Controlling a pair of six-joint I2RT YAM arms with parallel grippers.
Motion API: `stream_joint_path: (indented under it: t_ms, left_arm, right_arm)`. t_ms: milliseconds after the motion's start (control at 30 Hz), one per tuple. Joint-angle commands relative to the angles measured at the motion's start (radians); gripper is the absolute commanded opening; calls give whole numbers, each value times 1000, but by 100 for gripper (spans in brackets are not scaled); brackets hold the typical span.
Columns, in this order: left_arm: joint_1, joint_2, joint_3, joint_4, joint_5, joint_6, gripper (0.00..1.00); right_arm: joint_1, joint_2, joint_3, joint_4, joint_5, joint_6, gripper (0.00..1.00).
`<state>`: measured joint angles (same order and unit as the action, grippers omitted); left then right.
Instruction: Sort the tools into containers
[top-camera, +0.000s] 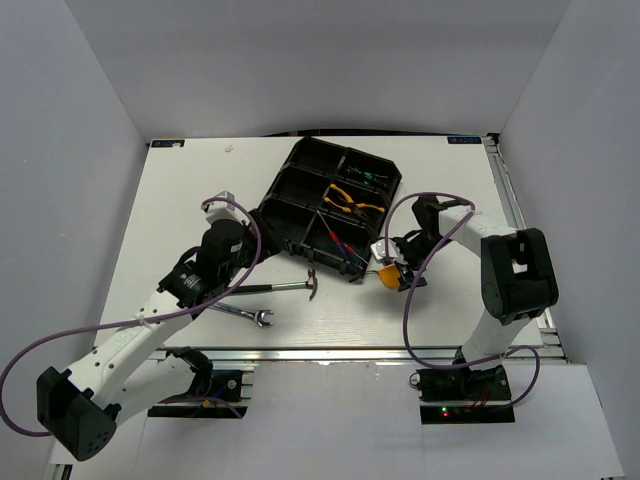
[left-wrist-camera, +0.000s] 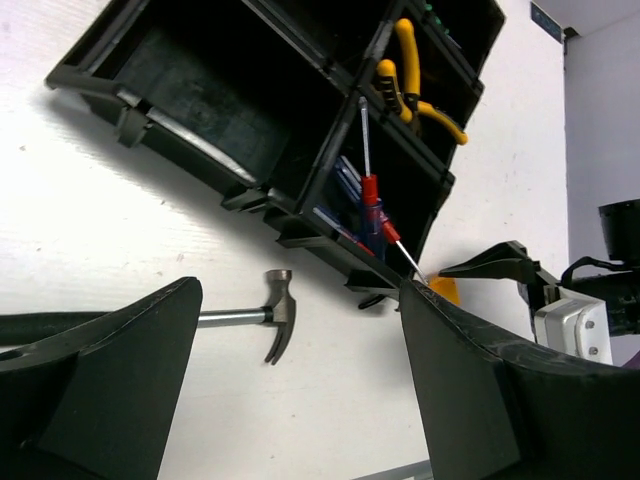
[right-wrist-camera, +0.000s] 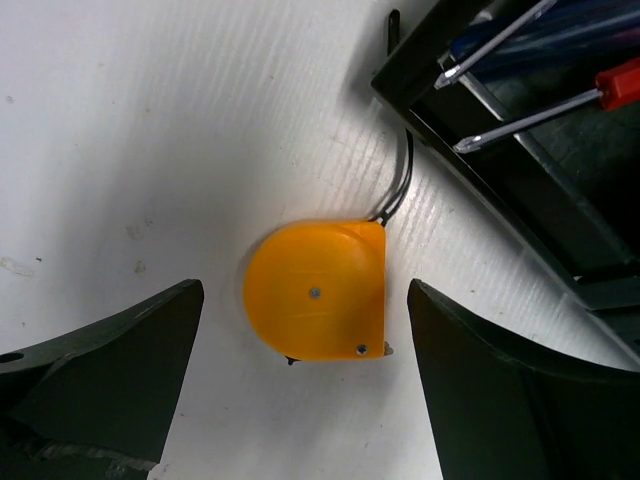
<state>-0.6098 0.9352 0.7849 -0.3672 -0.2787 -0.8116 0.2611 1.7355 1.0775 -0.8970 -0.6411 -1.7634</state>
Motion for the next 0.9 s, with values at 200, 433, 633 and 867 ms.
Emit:
stream_joint_path:
  t_ms: [200,433,633,867]
  left_arm:
    - [10,-15,-24,-16,-51,-21,91]
    - [13,-26,-42,-18,-56,-43,91]
    - [16,-35,-64,-18,-63,-66,91]
    - [22,-58,-99,-29,-99,-121,87]
  right_arm:
    - [47,4,-86,164,104,131,88]
    - [67,-22,-137,245,136,193,61]
    - [67,-114,-157,129,132,119,18]
    - [165,-260,-23,-172,-1,79,0]
